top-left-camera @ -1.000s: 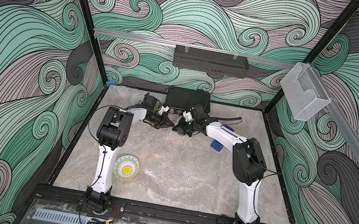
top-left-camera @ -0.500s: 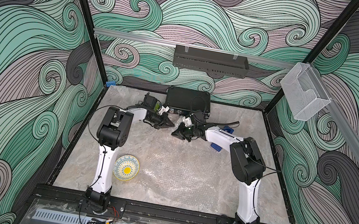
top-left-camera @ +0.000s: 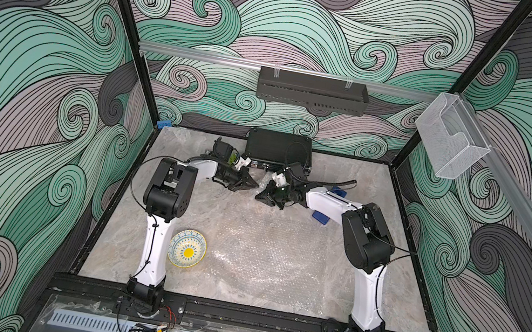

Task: Wrap bowls in bubble wrap
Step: Stick the tape on the bubble wrap.

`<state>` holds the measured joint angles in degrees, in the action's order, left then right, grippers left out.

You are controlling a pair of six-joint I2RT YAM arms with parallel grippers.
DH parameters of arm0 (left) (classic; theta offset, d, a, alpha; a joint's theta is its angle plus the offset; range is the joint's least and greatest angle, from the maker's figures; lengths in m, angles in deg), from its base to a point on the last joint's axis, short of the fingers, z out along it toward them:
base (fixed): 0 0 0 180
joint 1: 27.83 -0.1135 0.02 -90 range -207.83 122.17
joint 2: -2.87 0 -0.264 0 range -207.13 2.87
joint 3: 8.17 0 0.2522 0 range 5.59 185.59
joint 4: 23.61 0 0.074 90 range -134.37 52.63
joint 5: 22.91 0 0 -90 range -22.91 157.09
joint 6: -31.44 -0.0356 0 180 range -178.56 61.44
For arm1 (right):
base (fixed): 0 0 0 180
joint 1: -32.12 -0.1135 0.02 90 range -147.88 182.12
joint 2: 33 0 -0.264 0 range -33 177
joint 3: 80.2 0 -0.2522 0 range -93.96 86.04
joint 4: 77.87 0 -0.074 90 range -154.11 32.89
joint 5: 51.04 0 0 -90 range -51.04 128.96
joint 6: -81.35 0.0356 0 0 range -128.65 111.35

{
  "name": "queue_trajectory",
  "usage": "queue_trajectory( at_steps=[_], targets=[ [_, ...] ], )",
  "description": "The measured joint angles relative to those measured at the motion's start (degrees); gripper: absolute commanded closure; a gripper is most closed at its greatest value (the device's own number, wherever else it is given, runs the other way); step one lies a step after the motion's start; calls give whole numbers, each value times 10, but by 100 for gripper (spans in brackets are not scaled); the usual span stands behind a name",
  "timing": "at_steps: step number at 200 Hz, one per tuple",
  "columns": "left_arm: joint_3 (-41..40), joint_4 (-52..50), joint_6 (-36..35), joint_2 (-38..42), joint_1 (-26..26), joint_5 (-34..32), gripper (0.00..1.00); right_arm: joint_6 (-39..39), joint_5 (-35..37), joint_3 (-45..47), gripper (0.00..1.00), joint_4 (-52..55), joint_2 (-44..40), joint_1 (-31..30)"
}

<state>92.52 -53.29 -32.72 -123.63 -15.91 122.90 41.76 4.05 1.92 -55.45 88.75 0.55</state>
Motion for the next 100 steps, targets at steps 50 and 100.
queue_trajectory(
  at_steps=[50,100],
  targets=[
    [0,-6,-11,1,-2,-2,79,9,-6,7,100,-10,0,3],
    [-2,-17,-14,7,-9,-13,67,10,-9,7,100,-11,0,9]
  ],
)
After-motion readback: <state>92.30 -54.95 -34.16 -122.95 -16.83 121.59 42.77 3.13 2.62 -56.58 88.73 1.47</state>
